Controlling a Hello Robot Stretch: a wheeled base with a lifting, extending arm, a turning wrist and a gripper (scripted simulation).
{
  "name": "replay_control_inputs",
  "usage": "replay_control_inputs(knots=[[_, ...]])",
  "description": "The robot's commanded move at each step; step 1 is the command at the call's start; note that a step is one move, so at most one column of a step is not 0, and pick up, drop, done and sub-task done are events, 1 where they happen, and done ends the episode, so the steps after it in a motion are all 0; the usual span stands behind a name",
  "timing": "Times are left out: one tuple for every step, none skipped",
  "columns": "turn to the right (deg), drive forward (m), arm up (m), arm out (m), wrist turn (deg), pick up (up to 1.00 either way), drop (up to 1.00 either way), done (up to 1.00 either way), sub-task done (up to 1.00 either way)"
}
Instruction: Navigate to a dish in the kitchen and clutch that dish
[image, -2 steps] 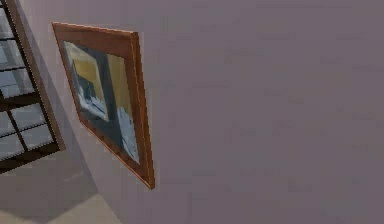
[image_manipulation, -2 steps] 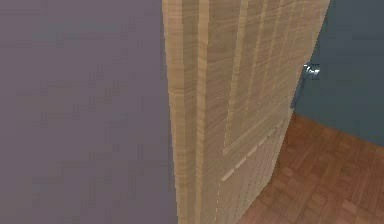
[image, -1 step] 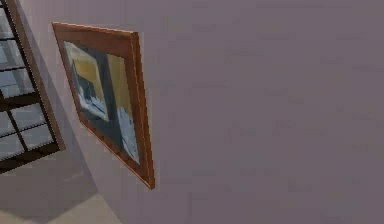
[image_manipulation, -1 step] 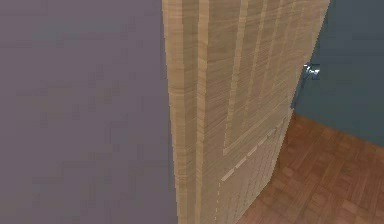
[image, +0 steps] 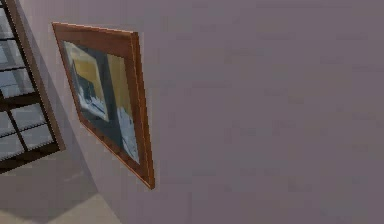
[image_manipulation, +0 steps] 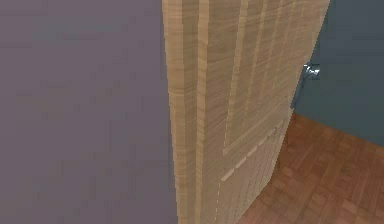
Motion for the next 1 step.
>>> replay_control_inputs(knots=[[-45.0, 0.00, 0.00, 0.00, 0.0, 0.00, 0.00, 0.00, 0.00]])
